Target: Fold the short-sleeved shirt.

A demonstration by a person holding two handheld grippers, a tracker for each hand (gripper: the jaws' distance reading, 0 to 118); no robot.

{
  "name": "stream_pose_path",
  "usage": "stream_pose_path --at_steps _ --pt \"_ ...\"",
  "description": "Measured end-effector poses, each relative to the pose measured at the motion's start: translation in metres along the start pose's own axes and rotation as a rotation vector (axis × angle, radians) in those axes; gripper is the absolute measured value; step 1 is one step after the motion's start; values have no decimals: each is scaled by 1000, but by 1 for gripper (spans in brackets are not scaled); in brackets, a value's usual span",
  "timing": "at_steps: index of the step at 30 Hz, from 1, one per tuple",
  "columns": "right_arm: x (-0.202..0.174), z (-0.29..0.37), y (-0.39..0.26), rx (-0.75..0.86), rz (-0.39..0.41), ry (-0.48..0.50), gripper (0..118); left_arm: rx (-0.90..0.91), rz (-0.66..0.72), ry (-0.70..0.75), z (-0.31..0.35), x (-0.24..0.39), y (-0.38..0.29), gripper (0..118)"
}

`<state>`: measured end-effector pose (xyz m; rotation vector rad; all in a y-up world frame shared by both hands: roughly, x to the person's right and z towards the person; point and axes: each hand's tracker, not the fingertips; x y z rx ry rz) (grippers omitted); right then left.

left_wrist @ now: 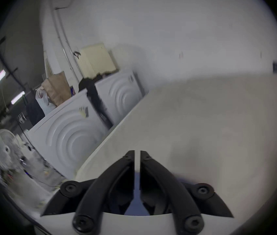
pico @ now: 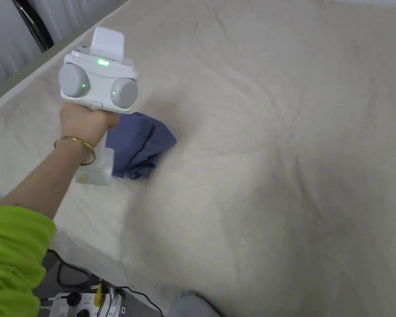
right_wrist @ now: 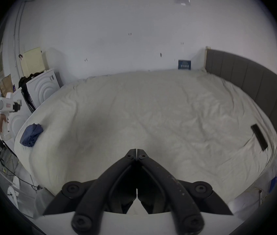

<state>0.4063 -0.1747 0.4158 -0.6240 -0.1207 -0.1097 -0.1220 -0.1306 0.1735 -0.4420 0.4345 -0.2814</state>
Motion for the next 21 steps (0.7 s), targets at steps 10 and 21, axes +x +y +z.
stream_pose_path --at_steps 10,21 --pt "33 61 49 300 37 -8 2 382 171 -360 200 77 52 0" --pt "70 122 60 461 110 -95 2 414 165 -596 327 159 0 0"
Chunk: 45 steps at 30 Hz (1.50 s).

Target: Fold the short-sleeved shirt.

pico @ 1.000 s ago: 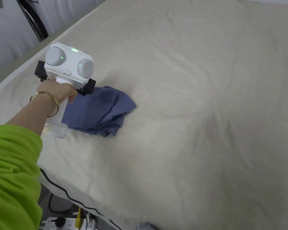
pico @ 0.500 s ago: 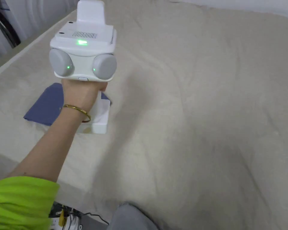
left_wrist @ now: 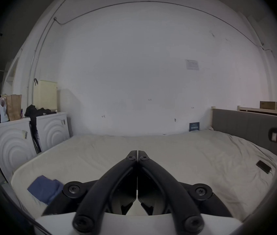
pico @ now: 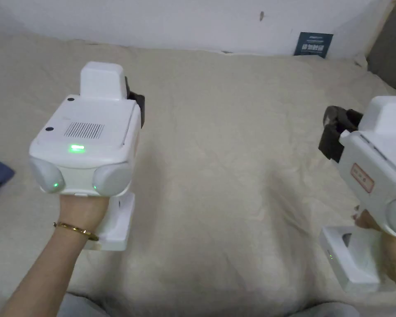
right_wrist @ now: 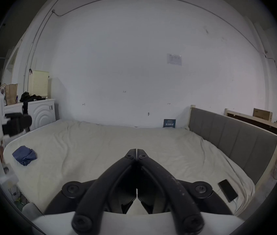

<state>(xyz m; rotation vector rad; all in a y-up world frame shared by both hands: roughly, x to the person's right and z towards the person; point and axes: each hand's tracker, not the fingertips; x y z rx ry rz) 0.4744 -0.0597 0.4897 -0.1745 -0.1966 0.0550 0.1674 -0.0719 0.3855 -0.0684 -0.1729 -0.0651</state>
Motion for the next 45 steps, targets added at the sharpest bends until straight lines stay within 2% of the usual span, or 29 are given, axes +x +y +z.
stream_pose_path --at_steps 7,15,19,21,22,23,24,25,26,27,28,30,45 --pt "4 19 -23 -11 0 -47 2 -57 23 -21 19 15 -30 0" --pt "-7 20 -50 -75 -64 0 2 -112 11 -21 20 7 -52 0" --pt "-7 13 -51 -90 -63 10 2 -125 3 -2 19 3 -57 0" --pt "-7 11 -52 -93 -65 11 2 -127 4 5 18 2 -58 6" --pt "-7 10 -52 -96 -66 10 3 -130 3 5 18 1 -58 20" --pt "-7 9 -53 -101 -66 5 5 -133 2 7 18 1 -57 34" --pt "-7 9 -53 -104 -67 3 13 -135 2 11 17 1 -58 51" --pt "-7 9 -54 -106 -69 5 32 -137 4 14 16 1 -58 75" --pt "-7 10 -53 -110 -71 10 53 -139 10 17 15 0 -58 90" --pt "-7 9 -53 -113 -74 13 82 -136 19 20 17 0 -58 103" --pt "-7 9 -54 -114 -76 14 103 -129 24 20 18 0 -57 114" --pt "-10 12 -54 -94 -79 8 117 -120 24 15 19 0 -57 118" --pt "-15 17 -47 -50 -66 9 118 -94 10 11 30 1 -53 118"
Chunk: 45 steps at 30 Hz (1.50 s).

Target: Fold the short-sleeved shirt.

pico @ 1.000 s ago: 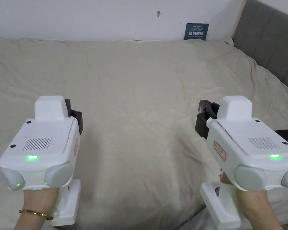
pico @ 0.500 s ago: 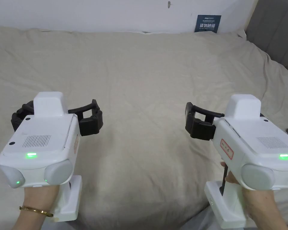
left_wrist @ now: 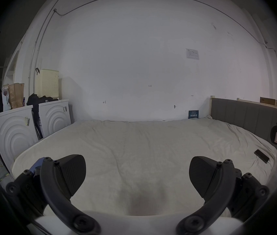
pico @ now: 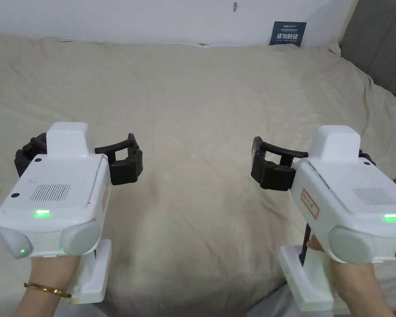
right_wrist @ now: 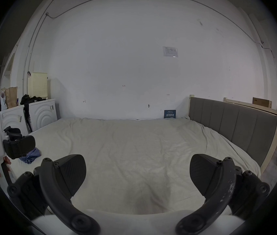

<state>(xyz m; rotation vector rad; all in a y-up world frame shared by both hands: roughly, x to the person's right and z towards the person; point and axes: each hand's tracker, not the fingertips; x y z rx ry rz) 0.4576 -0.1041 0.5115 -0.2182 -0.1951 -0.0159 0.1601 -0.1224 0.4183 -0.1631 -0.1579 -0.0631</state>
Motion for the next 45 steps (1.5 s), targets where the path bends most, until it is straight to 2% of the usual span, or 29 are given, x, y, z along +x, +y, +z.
stream_pose_path --at_steps 45 --pt "-4 4 4 13 7 14 118 13 -16 -9 2 0 4 118"
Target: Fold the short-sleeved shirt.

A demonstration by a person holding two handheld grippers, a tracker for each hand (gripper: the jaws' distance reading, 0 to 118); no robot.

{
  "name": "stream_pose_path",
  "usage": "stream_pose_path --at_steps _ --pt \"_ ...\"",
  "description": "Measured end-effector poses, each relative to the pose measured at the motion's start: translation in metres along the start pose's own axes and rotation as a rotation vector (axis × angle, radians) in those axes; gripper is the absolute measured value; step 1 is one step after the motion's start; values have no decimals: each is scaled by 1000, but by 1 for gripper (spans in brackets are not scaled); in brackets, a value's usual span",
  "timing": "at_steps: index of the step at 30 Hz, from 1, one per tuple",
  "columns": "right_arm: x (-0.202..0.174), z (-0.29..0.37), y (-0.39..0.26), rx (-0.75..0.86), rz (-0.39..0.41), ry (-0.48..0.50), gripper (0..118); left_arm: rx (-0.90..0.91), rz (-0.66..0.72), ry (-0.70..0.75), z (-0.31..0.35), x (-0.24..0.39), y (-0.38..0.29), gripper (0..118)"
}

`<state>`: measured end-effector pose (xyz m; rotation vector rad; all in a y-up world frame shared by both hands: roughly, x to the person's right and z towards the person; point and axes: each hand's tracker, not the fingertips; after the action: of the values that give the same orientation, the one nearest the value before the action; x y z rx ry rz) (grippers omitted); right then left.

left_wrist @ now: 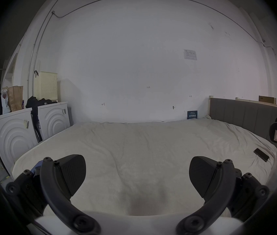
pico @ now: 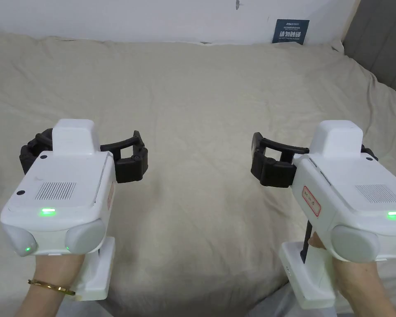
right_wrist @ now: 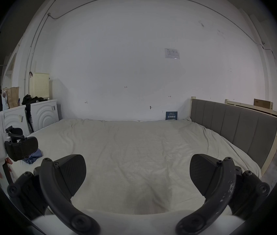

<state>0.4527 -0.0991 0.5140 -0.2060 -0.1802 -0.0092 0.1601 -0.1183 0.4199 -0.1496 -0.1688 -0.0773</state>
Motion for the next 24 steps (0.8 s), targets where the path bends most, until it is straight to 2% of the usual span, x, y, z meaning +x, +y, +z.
stream_pose_path --at_steps 16,20,22,24 --pt "2 1 0 0 14 -19 118 4 1 -11 1 4 2 118" --pt "4 1 3 -21 -4 -16 118 8 7 -17 1 5 5 118" --pt "5 -1 7 -84 -39 -11 118 -9 7 -17 1 5 3 118" --pt "7 -9 14 -273 -96 21 118 -98 -2 -4 1 4 -1 118"
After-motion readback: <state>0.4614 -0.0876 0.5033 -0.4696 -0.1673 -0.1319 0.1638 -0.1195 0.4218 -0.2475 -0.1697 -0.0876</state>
